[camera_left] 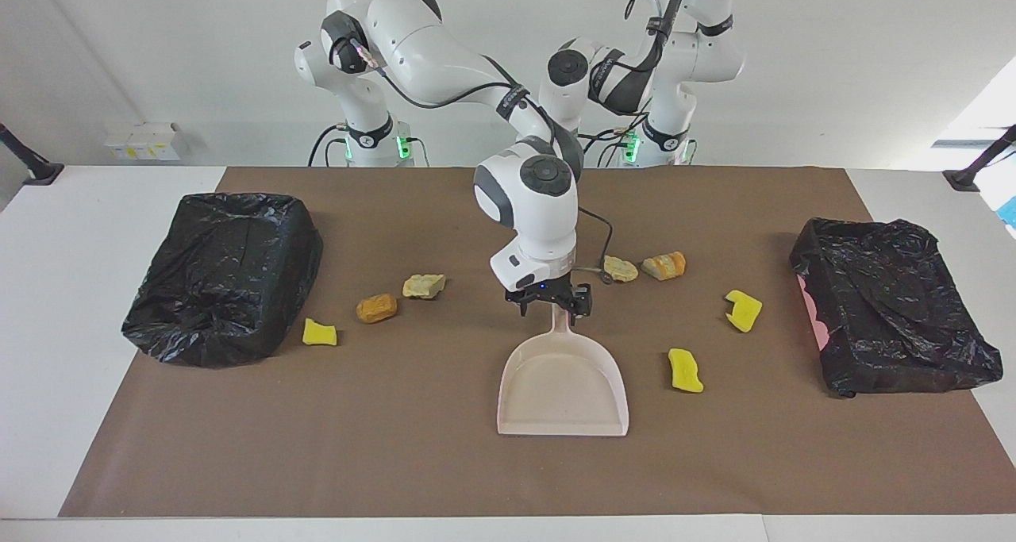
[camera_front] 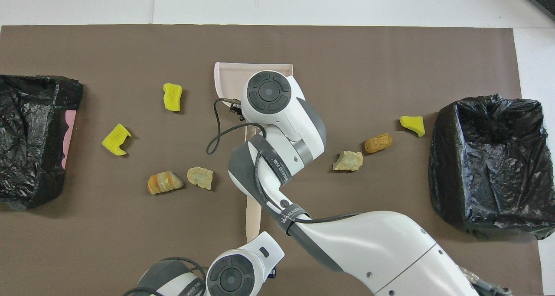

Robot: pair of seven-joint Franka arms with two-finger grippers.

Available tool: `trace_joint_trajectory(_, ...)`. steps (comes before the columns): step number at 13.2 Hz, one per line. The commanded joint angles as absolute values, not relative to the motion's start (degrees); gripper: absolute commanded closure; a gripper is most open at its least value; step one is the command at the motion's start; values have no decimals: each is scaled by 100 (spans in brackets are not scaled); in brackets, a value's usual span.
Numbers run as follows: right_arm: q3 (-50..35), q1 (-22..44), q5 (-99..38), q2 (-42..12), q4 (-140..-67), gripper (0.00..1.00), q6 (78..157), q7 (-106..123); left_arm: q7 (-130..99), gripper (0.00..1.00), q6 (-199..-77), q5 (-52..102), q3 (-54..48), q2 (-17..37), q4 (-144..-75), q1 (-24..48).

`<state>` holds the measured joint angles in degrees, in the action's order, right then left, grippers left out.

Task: Sweep and dump trash in bin
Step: 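Grasp the beige dustpan handle with the right gripper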

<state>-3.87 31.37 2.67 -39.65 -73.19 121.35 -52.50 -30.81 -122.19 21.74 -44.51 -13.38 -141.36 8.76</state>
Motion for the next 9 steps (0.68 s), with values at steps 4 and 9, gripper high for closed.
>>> trace_joint_trajectory(4, -422, 3217, 378, -3814, -7699, 25, 12243, -4756, -2349, 100, -10883, 2189, -3825, -1730, -13825, 896)
trace_joint_trajectory(9, -422, 3225, 413, -3779, -7708, 100, 12138, -4693, -1731, 100, -10038, 1567, -3041, -2320, -13825, 879)
